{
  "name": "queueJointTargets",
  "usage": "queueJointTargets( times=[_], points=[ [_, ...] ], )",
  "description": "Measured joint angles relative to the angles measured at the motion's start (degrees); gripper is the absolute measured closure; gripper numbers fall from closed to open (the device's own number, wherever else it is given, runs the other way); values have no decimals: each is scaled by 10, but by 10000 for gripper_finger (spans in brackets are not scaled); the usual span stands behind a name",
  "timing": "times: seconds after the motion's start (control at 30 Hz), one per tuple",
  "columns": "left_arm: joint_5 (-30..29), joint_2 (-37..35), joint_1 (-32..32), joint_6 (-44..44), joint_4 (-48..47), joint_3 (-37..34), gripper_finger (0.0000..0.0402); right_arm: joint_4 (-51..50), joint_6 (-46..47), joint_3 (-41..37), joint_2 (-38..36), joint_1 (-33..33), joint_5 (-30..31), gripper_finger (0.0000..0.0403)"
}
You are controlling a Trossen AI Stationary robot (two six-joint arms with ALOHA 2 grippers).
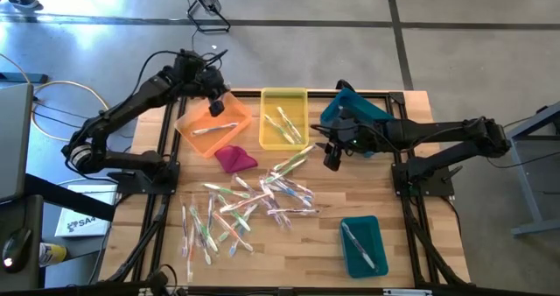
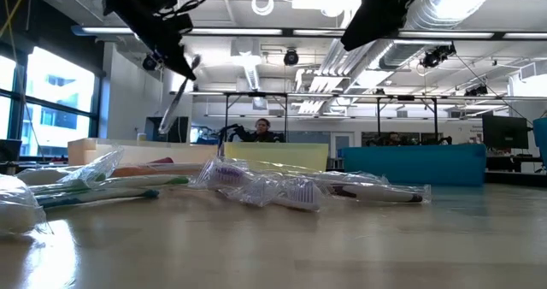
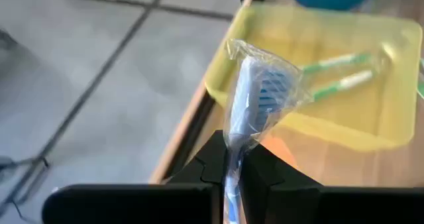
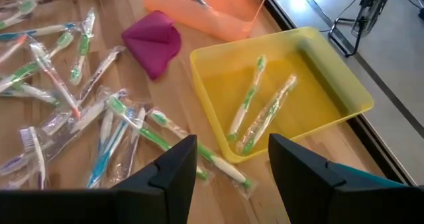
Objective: Pick & Place Toothbrushes
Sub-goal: Put the blue toothbrush into the orange bin
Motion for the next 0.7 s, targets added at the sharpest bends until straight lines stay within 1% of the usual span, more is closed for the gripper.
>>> queueJointTargets(
  times=[0.13, 0.27, 0.4, 0.43, 0.7],
  points=[
    [-1, 0, -1, 0, -42, 0, 394, 0, -1, 0, 0, 0, 0, 223],
    [-7, 0, -1, -29, -61, -5, 391, 0, -1, 0, 0, 0, -4, 223],
    [-55, 0, -1, -58, -71, -23, 390, 0, -1, 0, 0, 0, -4, 223],
    [-58, 0, -1, -63, -72, -30, 392, 0, -1, 0, 0, 0, -4, 223],
    [-58, 1, -1, -116, -79, -76, 392, 0, 0, 0, 1, 0, -4, 223]
  ],
)
